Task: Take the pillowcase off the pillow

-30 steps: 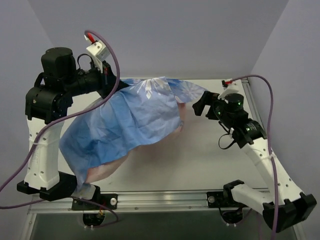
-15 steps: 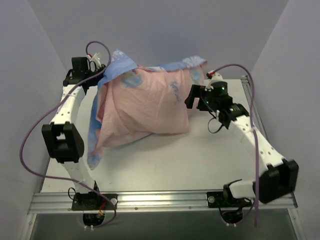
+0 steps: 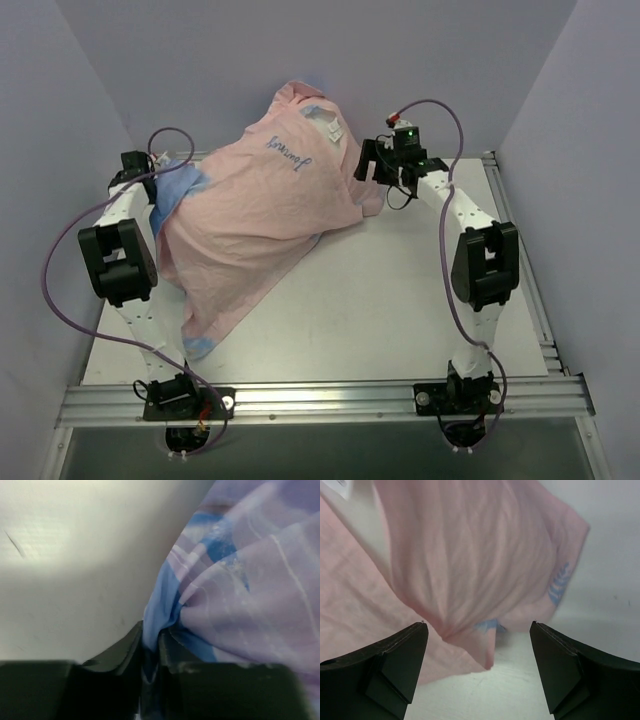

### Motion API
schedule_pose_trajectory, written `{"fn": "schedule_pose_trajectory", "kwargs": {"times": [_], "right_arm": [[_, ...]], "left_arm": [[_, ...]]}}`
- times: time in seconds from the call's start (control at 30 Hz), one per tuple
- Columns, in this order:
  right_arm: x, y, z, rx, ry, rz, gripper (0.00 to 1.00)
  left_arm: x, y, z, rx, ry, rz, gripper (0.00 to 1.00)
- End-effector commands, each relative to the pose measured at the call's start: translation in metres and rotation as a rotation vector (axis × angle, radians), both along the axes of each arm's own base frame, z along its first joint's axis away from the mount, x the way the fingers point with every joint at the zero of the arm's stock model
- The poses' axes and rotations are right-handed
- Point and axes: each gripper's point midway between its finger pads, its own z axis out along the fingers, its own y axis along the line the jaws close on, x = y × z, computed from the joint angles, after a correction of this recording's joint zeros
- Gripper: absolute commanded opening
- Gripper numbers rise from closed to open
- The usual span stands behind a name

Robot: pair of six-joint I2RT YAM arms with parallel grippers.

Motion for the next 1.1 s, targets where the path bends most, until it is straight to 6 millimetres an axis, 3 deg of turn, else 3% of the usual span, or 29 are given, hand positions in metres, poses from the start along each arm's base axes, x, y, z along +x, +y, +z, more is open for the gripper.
{"fn": "schedule_pose_trajectory", "kwargs": {"times": [0.0,0.03,0.07,0.1,0.13,0.17,0.2,0.23,0.27,0.3,0.33,0.4,0.43,0.5,0.57,0.6,0.63,0.67,0.7,0.73,0.77,0.8,0.87,0.9,0.93,0.97,1.0,1.03,1.07], "right_arm": [[0.033,0.021,0.045,0.102,-0.124,0.062,0.87],[0.042,0.028,0.023,0.117,-0.093,0.075,0.87],[0.049,0.035,0.019,0.14,-0.087,0.088,0.88],[0.062,0.042,0.033,0.164,-0.119,0.088,0.88],[0.07,0.047,0.003,0.2,-0.051,0.055,0.88],[0.074,0.055,0.0,0.236,-0.04,0.071,0.86],[0.078,0.062,-0.002,0.259,-0.041,0.076,0.83],[0.079,0.065,-0.015,0.269,-0.015,0.066,0.74],[0.078,0.069,-0.019,0.269,-0.01,0.07,0.66],[0.074,0.071,-0.024,0.261,-0.002,0.067,0.58],[0.064,0.079,-0.028,0.249,-0.004,0.091,0.39],[0.049,0.082,-0.032,0.216,0.008,0.112,0.19],[0.031,0.084,-0.036,0.187,0.028,0.116,0.0],[0.013,0.087,-0.035,0.177,0.028,0.13,0.0],[-0.017,0.096,-0.036,0.194,0.053,0.158,0.0],[-0.028,0.1,-0.024,0.199,0.035,0.171,0.0],[-0.052,0.109,-0.04,0.18,0.079,0.195,0.0],[-0.064,0.113,-0.043,0.171,0.089,0.207,0.0],[-0.077,0.118,-0.03,0.177,0.07,0.225,0.0],[-0.105,0.127,-0.048,0.16,0.118,0.257,0.0],[-0.119,0.131,-0.05,0.161,0.133,0.273,0.0],[-0.132,0.135,-0.038,0.173,0.115,0.289,0.0],[-0.169,0.143,-0.052,0.178,0.171,0.32,0.0],[-0.178,0.144,-0.036,0.2,0.147,0.325,0.0],[-0.187,0.144,-0.035,0.21,0.153,0.326,0.0],[-0.2,0.14,-0.043,0.209,0.176,0.321,0.01],[-0.205,0.138,-0.027,0.236,0.158,0.31,0.1],[-0.209,0.134,-0.026,0.236,0.159,0.3,0.22],[-0.21,0.128,-0.023,0.224,0.151,0.279,0.35]], "left_arm": [[0.031,0.017,0.043,0.143,-0.225,-0.089,0.26],[0.039,0.023,0.062,0.139,-0.284,-0.086,0.38],[0.044,0.027,0.071,0.141,-0.315,-0.083,0.48],[0.046,0.03,0.08,0.148,-0.338,-0.083,0.63],[0.047,0.037,0.087,0.171,-0.351,-0.075,0.66],[0.053,0.042,0.105,0.195,-0.394,-0.074,0.73],[0.049,0.044,0.111,0.204,-0.382,-0.074,0.78],[0.048,0.05,0.121,0.233,-0.398,-0.074,0.81],[0.05,0.058,0.142,0.26,-0.44,-0.065,0.96],[0.044,0.062,0.149,0.271,-0.434,-0.059,0.97],[0.04,0.066,0.167,0.299,-0.466,-0.056,0.99],[0.033,0.078,0.191,0.379,-0.508,-0.044,0.94],[0.026,0.08,0.208,0.431,-0.544,-0.049,0.94],[0.016,0.088,0.226,0.506,-0.545,-0.016,0.94],[0.009,0.09,0.248,0.581,-0.565,0.011,0.94],[0.001,0.086,0.261,0.599,-0.58,0.007,0.94],[-0.002,0.079,0.265,0.602,-0.586,-0.009,0.94],[-0.009,0.069,0.264,0.595,-0.575,-0.037,0.94],[-0.016,0.045,0.264,0.601,-0.587,-0.108,0.94],[-0.023,0.03,0.259,0.606,-0.583,-0.16,0.94],[-0.031,0.014,0.249,0.609,-0.56,-0.217,0.94],[-0.043,-0.019,0.234,0.613,-0.549,-0.32,0.94],[-0.058,-0.05,0.212,0.604,-0.525,-0.416,0.94],[-0.072,-0.088,0.207,0.603,-0.547,-0.509,0.94],[-0.083,-0.103,0.171,0.595,-0.48,-0.574,0.94],[-0.086,-0.116,0.161,0.607,-0.489,-0.609,0.94],[-0.09,-0.124,0.147,0.644,-0.473,-0.631,0.94],[-0.104,-0.147,0.119,0.645,-0.435,-0.709,0.94],[-0.102,-0.158,0.112,0.658,-0.451,-0.729,0.94]]}}
